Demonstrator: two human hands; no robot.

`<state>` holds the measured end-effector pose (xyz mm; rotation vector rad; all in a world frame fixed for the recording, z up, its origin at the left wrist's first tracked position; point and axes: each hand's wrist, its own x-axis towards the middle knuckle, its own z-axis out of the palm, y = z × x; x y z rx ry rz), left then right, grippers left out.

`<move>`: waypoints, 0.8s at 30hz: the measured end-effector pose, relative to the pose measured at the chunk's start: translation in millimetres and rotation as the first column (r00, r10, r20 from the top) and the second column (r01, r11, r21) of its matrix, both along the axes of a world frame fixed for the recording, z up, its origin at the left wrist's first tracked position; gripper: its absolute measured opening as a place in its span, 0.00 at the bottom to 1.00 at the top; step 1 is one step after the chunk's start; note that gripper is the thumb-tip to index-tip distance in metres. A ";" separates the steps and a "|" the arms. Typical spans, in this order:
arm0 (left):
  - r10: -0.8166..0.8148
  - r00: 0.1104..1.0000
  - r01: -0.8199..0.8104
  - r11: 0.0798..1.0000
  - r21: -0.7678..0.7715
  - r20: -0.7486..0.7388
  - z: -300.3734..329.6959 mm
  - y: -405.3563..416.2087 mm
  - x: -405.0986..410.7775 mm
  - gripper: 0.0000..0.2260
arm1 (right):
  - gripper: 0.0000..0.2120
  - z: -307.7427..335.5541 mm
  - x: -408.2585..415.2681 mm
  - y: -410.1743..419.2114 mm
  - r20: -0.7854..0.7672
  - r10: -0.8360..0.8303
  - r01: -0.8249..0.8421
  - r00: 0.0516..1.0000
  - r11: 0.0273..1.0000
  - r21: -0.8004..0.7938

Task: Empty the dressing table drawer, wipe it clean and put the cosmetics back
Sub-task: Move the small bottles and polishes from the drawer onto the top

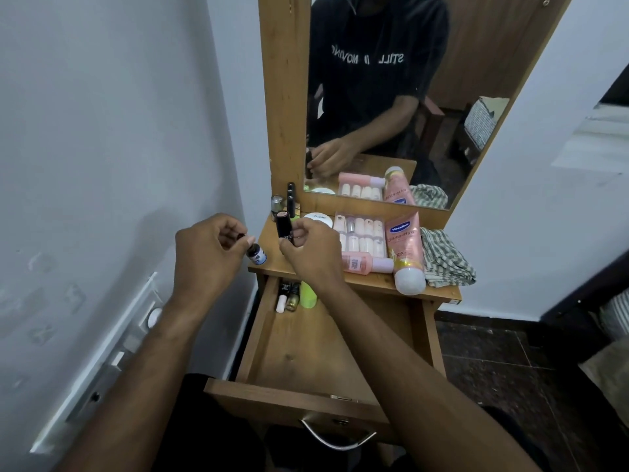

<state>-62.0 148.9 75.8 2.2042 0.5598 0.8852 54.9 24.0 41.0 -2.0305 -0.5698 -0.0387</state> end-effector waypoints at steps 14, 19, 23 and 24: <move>-0.039 0.999 0.040 0.998 -0.047 0.015 -19.0 2.6 10.8 0.06 | 0.12 -17.5 8.4 45.8 -0.002 -0.168 0.168 0.986 0.983 0.080; -0.033 0.999 0.033 0.998 -0.050 0.009 -21.7 4.6 10.5 0.06 | 0.14 -16.7 10.6 46.8 -0.003 -0.182 0.181 0.983 0.978 0.105; -0.047 0.999 0.047 0.998 -0.044 0.008 -20.5 3.3 12.0 0.06 | 0.15 -17.5 13.4 47.3 0.000 -0.185 0.184 0.983 0.978 0.094; -0.054 0.998 0.054 0.998 -0.043 0.012 -20.2 2.5 12.5 0.06 | 0.15 -18.0 13.7 47.3 -0.002 -0.186 0.186 0.982 0.978 0.092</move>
